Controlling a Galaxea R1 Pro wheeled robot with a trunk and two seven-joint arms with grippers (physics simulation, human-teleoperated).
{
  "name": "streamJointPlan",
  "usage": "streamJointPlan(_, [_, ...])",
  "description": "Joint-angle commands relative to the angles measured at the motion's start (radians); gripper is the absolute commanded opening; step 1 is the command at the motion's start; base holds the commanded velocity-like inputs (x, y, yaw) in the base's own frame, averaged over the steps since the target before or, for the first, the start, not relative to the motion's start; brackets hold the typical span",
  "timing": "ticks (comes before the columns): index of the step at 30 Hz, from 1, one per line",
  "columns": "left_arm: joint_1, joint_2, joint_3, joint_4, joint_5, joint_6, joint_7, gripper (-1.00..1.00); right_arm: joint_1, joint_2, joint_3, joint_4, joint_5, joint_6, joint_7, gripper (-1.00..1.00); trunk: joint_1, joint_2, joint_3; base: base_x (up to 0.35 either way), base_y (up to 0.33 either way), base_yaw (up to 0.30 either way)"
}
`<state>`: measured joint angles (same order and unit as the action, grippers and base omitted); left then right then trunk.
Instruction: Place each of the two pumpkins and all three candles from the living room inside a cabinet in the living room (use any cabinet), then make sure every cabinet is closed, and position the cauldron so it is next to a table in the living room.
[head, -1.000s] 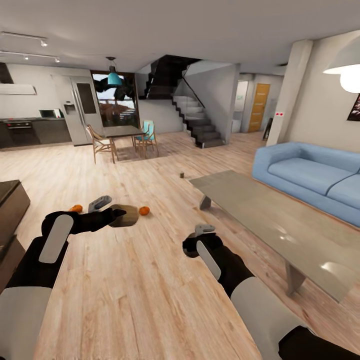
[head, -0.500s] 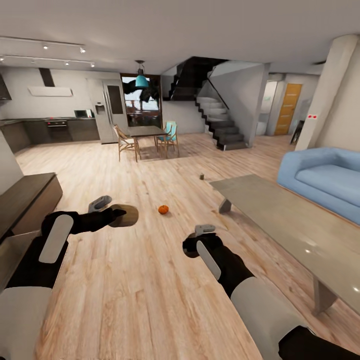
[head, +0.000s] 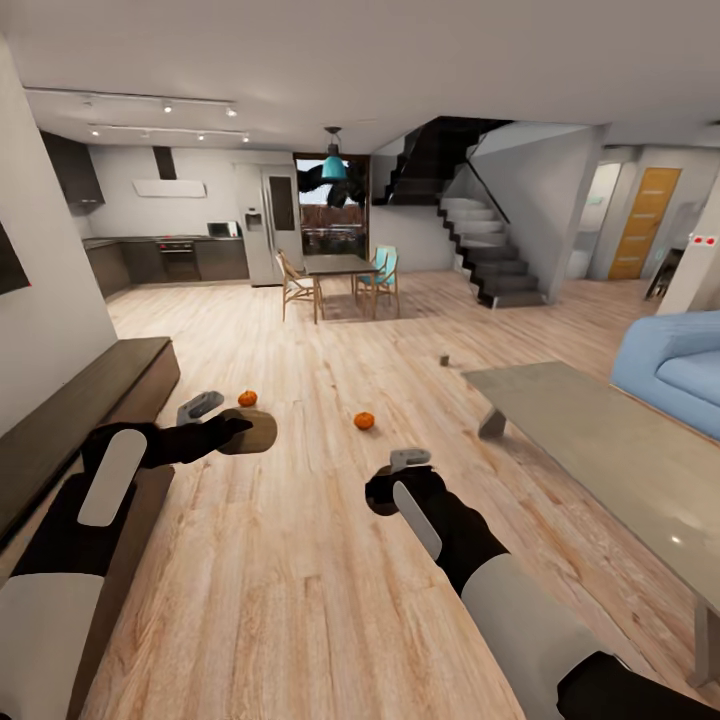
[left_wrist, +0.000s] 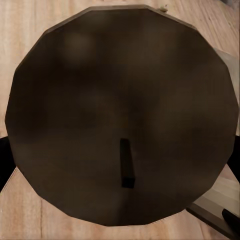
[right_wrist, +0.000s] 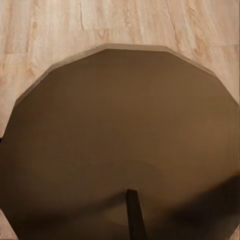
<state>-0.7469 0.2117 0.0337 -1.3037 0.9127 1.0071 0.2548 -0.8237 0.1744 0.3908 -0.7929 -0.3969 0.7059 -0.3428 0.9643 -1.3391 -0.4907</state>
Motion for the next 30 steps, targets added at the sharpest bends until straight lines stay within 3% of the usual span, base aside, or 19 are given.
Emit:
streamJointPlan(1, [0.000,0.000,0.000,0.000,0.005,-0.001,0.000,-1.00,0.000,0.000,0.000,0.000,0.001,0.000,0.001,-1.00,0.000,0.000,0.001,0.000,0.000,0.286])
streamJointPlan(21, [0.000,-0.002,-0.001,0.001,0.005,-0.002,0.000,-1.00,-0.001,0.000,0.001,0.001,-0.001,0.002,0.000,-1.00,0.000,0.000,-0.010,0.000,0.000,0.267])
streamJointPlan(30, [0.000,-0.002,-0.001,0.004,0.005,-0.002,0.000,-1.00,-0.002,0.000,-0.003,-0.001,0.003,-0.003,0.001,-1.00,0.000,0.000,-0.023,0.000,0.000,0.079])
